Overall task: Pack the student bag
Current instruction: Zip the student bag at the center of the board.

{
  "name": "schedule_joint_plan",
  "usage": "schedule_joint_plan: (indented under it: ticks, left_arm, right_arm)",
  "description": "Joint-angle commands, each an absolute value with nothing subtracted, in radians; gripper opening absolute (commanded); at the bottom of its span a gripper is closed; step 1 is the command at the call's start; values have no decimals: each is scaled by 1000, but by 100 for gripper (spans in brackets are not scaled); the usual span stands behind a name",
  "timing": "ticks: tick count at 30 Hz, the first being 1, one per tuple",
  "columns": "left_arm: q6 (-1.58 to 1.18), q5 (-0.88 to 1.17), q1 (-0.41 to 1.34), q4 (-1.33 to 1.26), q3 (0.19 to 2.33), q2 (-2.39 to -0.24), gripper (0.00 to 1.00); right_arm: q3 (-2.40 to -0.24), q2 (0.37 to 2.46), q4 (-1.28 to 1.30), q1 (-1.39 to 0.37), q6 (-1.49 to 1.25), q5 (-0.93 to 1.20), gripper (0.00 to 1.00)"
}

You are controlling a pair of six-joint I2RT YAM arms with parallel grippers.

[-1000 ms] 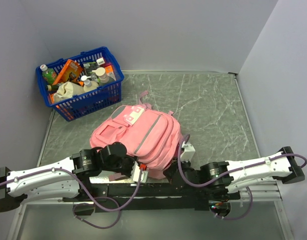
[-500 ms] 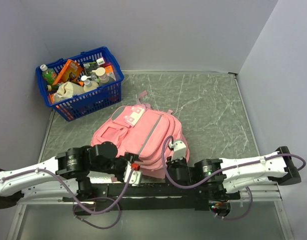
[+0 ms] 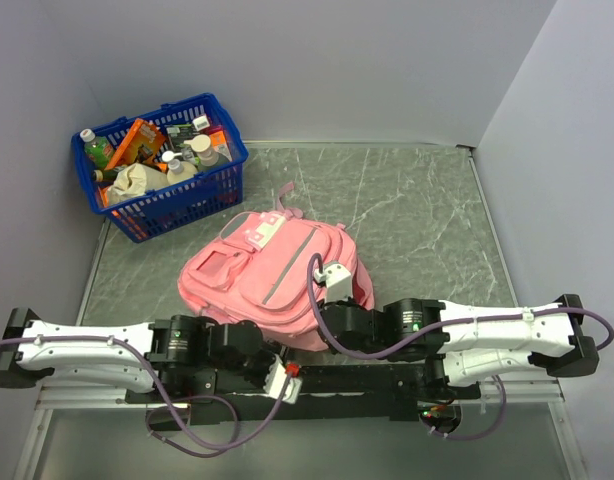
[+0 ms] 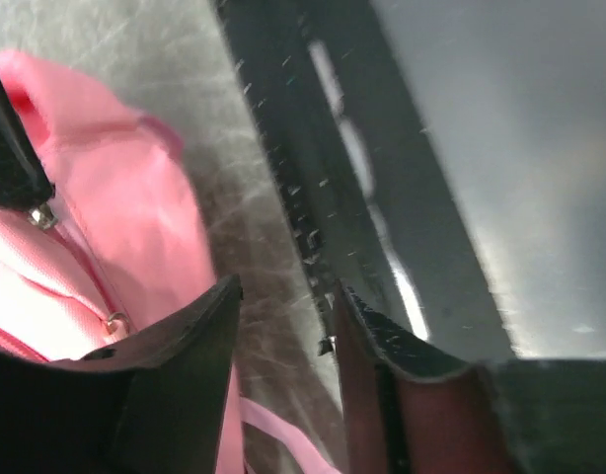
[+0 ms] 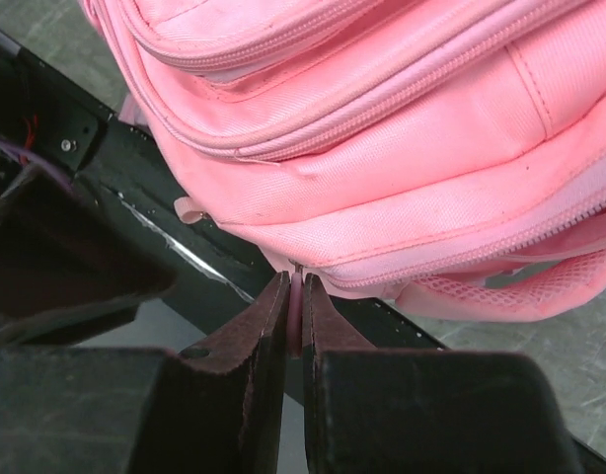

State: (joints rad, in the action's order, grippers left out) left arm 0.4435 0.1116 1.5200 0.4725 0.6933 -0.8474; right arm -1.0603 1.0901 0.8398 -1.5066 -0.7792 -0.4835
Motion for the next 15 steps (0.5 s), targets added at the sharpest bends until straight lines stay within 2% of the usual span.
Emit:
schedule_joint_plan:
  ticks: [1,3,4,7,10,15]
  left_arm:
    - [404,-105,1525,292,637,-870,54]
    - [388,-196,1505,236,623,-876,62]
    - [368,-202,1461,229,621,-876,72]
    - [353,-215,1382,215,611,-891,80]
    - [357,-238,1326,169,612,-931,81]
    - [359,-206,1316,163,615,-931,75]
  right_arm:
    - [-1122,1048,704,-1505,-773,-483,0]
    - [-1068,1022,686,-1506,-799,-453,0]
    - [-1054,1014,675,-1508,-807,-445,0]
    - [-1017,1002,632,-1514,-821,-417,0]
    - [-1019,1019,621,-1528,-821,-403,0]
    - [-1013,1028,611,-1548,-831,-405,0]
